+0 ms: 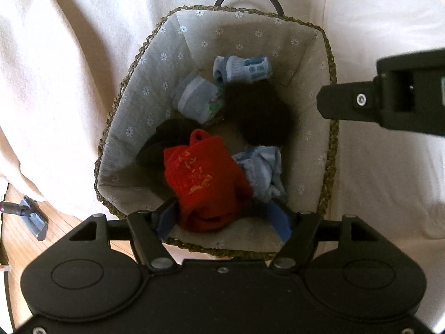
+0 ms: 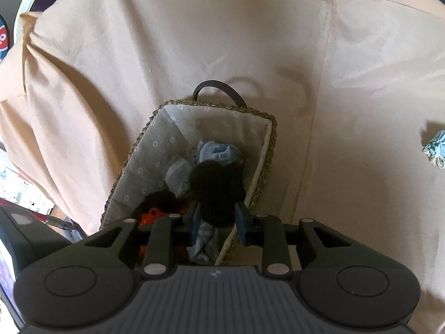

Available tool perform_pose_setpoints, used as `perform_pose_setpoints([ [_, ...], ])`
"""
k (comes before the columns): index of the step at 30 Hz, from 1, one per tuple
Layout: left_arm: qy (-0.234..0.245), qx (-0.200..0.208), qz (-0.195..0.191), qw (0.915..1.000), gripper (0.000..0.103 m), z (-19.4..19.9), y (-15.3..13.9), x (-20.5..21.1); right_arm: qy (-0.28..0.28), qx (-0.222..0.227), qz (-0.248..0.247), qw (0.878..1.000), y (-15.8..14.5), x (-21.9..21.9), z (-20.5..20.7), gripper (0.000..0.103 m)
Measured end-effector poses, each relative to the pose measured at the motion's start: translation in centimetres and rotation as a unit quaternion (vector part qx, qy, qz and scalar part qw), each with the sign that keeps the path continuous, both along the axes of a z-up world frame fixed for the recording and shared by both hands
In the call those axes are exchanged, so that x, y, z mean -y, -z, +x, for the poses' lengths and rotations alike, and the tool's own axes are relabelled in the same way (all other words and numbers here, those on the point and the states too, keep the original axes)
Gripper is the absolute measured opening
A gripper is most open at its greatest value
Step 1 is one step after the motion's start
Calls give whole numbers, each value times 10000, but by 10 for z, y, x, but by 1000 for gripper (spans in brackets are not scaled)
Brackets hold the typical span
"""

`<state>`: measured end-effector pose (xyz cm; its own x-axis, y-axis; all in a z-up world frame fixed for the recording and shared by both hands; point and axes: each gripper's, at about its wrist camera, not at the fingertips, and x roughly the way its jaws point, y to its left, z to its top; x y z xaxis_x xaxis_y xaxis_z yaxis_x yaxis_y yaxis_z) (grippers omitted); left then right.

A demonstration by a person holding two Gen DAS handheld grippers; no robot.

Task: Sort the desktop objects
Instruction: 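Carry both socks to the woven basket and open both tools to drop them, then move both open tools back toward the remaining items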

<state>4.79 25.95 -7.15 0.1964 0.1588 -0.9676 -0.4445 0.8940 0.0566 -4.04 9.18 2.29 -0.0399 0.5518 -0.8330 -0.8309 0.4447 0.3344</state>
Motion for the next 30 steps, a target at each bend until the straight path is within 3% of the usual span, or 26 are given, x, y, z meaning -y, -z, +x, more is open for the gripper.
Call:
perform_pose_setpoints([
  [5, -44, -30, -29, 10000, 74, -1, 0, -1, 119, -10, -17, 9999, 0, 9, 2, 31],
  [16, 91, -145, 0, 9999, 76, 5, -6, 9, 998, -44, -330, 9944, 19, 60, 36, 54],
  [18, 148, -164, 146, 9996, 76, 4, -10, 18, 1206, -77, -426, 9918, 25, 76, 47, 59],
  [23, 286, -66, 293, 9991, 76, 6, -26, 32, 1735, 40, -801, 9816, 41, 113, 70, 60],
  [30, 716, 91, 475, 9963, 79, 14, -46, 72, 2456, -135, -1064, 9634, 62, 171, 103, 60],
])
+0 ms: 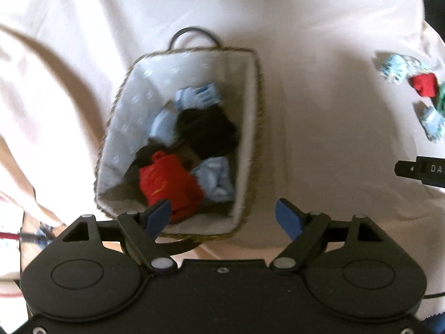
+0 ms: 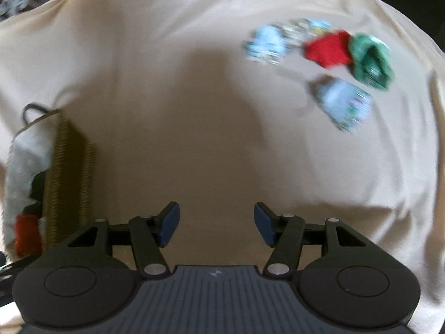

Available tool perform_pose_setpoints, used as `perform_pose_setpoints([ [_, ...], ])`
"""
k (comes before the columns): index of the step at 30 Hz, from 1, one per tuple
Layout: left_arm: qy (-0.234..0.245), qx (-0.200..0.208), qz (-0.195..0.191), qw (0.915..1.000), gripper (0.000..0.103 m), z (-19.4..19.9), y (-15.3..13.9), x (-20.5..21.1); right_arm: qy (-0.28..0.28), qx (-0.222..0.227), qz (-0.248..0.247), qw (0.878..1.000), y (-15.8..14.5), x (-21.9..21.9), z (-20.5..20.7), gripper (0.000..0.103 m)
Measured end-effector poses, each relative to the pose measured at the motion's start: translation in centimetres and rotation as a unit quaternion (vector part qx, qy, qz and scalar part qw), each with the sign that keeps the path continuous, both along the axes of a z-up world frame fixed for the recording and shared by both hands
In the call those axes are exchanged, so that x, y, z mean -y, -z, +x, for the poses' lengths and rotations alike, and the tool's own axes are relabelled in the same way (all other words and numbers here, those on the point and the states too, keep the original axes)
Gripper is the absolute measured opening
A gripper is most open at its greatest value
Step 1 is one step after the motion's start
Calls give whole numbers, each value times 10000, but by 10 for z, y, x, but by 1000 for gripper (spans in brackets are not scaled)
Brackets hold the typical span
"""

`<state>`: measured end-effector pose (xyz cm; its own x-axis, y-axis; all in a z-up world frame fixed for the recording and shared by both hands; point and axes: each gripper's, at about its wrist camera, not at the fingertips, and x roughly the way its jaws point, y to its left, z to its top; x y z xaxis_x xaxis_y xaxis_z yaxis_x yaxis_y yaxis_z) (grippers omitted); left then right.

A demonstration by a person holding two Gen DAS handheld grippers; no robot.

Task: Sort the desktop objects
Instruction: 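Move both open tools back toward the remaining items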

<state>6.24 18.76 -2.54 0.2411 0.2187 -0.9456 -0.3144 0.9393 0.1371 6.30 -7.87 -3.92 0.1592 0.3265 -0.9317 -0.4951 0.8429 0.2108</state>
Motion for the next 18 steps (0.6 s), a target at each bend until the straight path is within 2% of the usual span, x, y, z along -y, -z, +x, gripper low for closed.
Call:
perform_pose_setpoints([
  [6, 586, -187, -299, 9977, 79, 23, 10, 49, 532, 103, -91, 9985, 7, 50, 19, 71],
  [12, 1334, -220, -147, 9907, 79, 51, 29, 111, 1141, 9, -65, 9934, 20, 102, 37, 77],
  [18, 1539, -327, -356, 9869, 79, 82, 63, 138, 1501, -2, -75, 9886, 32, 135, 47, 80],
])
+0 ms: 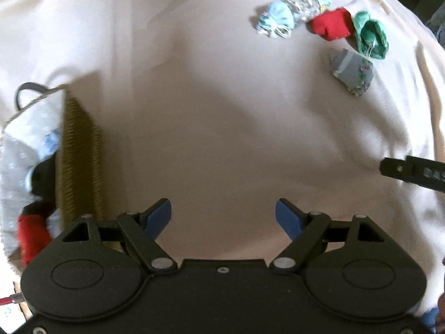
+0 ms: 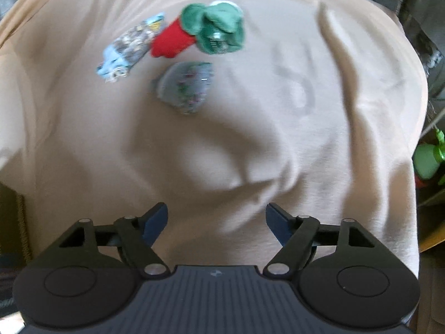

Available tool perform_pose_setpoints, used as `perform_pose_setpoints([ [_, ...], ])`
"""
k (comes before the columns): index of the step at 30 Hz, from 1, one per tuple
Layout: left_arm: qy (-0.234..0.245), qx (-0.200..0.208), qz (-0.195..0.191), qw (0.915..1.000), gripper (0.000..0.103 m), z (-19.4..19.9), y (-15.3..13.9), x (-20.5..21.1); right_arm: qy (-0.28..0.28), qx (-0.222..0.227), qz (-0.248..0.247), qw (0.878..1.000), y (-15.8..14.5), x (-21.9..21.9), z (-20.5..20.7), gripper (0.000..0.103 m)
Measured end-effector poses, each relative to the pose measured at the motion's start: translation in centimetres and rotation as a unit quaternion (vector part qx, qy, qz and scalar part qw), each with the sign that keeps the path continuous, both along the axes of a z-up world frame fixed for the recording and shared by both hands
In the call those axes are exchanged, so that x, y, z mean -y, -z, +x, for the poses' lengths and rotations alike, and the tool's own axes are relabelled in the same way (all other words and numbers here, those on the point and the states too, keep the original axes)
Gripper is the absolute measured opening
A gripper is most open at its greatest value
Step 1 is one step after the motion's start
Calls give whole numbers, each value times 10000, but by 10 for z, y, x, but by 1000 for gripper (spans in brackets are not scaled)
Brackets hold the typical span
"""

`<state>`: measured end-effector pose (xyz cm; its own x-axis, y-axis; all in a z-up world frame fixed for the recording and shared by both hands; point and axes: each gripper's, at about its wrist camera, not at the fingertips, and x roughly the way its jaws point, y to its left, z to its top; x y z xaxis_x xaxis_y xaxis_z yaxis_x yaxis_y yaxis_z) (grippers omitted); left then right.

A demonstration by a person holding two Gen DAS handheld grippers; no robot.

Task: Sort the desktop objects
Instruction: 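Move both open tools back toward the remaining items, then grasp the green plush sock with the right tool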

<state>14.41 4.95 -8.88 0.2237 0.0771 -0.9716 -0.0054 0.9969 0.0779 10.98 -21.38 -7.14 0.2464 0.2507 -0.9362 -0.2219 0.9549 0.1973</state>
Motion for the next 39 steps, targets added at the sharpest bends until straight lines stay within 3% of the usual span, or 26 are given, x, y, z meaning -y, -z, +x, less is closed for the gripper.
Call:
perform_pose_setpoints([
  [6, 407, 40, 60, 9991, 79, 17, 27, 27, 104, 77, -116, 9998, 12, 11, 6, 80],
  [13, 415, 104, -14, 9991, 79, 46, 48, 36, 37, 234, -329, 9992, 18, 4, 23, 80],
  [20, 572, 494, 444, 9961, 79, 71, 62, 47, -100, 438, -189, 9988, 15, -5, 47, 80],
  [27, 788, 640, 597, 9930, 101, 90, 73, 48, -104, 866, 140, 9961, -3, -16, 90, 80],
  [34, 547, 414, 78, 9976, 101, 99, 79, 32, -129, 1250, 204, 9919, -7, -44, 152, 78],
  [37, 429, 314, -197, 9984, 101, 101, 81, 22, -200, 1323, 41, 9910, 3, -59, 177, 69],
  [39, 485, 318, -198, 9981, 101, 101, 81, 23, -255, 1169, -155, 9927, 14, -67, 190, 44],
])
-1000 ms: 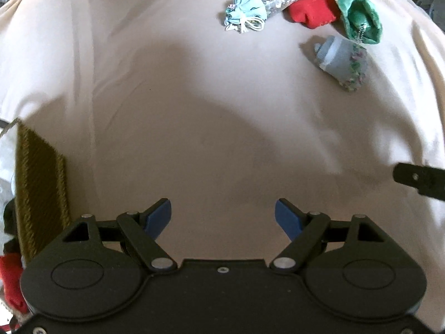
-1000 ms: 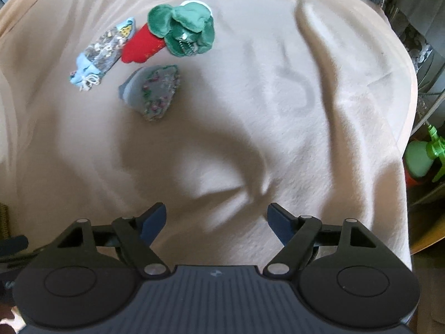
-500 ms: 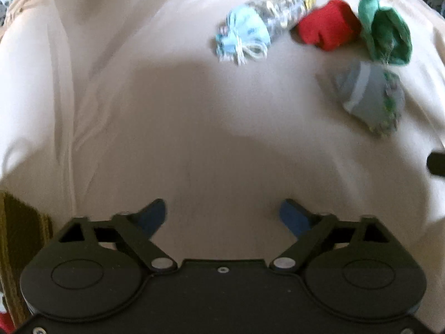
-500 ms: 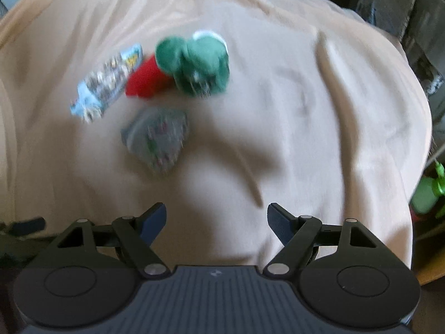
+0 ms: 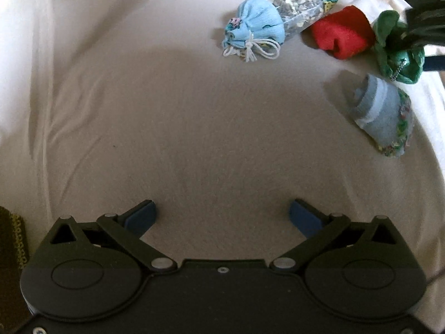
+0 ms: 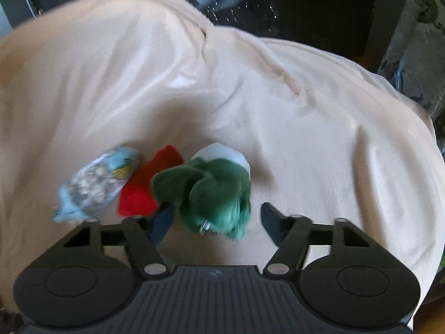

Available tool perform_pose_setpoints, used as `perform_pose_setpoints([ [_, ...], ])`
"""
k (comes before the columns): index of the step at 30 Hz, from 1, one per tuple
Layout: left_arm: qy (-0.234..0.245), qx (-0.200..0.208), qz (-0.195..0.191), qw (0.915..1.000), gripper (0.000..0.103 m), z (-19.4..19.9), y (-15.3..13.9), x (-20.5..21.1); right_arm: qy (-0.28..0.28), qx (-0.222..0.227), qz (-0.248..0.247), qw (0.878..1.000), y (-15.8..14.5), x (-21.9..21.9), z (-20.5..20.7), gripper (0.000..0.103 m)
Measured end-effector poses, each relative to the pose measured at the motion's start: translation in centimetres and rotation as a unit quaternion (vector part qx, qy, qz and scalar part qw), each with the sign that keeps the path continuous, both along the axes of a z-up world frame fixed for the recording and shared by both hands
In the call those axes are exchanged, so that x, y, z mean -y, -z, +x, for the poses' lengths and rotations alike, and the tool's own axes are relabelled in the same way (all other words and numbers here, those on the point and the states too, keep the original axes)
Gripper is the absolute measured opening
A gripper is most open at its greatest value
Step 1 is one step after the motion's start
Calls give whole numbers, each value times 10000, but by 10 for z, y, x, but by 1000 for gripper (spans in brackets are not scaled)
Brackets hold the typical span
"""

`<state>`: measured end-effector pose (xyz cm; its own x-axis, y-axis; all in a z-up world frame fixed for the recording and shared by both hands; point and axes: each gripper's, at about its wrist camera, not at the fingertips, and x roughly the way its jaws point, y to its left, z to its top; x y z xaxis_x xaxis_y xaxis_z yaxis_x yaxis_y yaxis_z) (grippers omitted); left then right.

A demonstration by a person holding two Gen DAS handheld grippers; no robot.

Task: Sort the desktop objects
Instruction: 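Grasp the green plush sock with the right tool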

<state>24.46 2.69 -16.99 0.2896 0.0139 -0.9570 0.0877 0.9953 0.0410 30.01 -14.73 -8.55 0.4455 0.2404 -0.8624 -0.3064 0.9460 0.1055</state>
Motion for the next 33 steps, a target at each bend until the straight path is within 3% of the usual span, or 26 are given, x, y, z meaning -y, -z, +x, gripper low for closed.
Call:
perform_pose_setpoints([
  [5, 62, 121, 54, 9999, 101, -6, 0, 3, 107, 29, -48, 9999, 10, 6, -2, 39],
  [16, 48, 253, 35, 9997, 101, -14, -1, 5, 722, -28, 347, 9968, 25, 83, -80, 37],
  [20, 10, 297, 62, 9995, 101, -17, -2, 7, 575, 544, 545, 9954, 35, 93, -103, 36],
  [28, -111, 395, 77, 9991, 99, -20, -10, 11, 484, 996, 430, 9929, 43, 76, -108, 51],
  [33, 153, 715, 396, 9965, 93, -5, -24, 32, 407, 1027, 431, 9929, 43, 71, -105, 60],
])
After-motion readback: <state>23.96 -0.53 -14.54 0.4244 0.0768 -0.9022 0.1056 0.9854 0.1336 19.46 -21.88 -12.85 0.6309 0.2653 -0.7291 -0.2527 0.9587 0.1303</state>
